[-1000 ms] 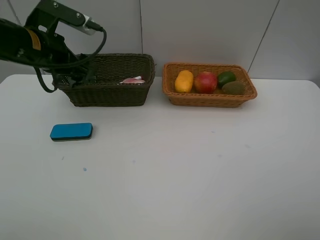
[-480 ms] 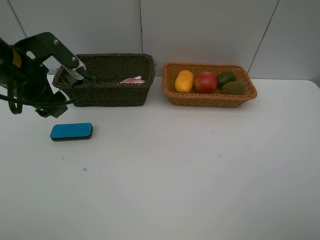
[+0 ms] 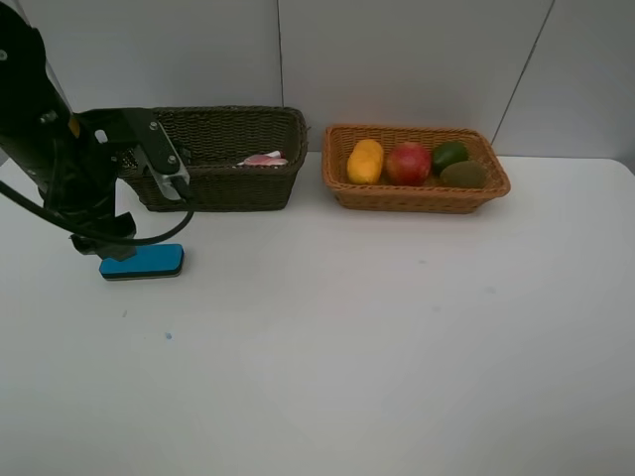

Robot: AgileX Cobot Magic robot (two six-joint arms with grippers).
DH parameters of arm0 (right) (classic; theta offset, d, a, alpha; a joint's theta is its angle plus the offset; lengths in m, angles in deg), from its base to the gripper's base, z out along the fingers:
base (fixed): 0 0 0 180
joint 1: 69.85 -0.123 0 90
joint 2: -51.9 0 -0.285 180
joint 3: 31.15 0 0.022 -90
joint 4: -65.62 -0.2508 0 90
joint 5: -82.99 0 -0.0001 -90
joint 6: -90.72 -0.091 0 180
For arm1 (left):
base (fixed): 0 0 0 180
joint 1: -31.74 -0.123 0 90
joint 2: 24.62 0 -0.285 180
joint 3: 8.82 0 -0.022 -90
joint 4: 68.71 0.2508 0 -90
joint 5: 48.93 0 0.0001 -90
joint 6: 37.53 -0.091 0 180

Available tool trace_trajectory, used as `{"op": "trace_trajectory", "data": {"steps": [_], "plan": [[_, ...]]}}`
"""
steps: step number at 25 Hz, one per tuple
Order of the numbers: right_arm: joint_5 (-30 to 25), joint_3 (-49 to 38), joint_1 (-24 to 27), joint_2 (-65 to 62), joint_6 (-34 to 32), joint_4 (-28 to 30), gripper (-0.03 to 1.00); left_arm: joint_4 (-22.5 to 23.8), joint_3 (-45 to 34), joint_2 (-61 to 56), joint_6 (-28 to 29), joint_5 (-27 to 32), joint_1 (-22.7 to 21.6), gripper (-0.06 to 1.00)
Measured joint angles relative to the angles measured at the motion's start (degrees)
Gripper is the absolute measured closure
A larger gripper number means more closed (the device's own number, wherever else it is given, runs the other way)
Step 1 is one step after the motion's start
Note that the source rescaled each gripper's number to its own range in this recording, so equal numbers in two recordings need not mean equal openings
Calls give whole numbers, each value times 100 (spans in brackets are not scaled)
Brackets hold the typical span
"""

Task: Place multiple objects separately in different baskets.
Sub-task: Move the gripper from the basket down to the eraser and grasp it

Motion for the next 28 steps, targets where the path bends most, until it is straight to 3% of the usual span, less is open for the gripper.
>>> {"op": "trace_trajectory", "data": {"steps": [12,21,28], "plan": [[0,0,0,0,0,0,-3,-306,967,1339,-1221,127,-95,-6],[0,0,0,0,0,0,-3,-1114,1164,1912,-2436,-21,-678,-6],[0,0,0,0,0,0,-3,-1247,1274,2291,-2686,-38,-784,-6]]}}
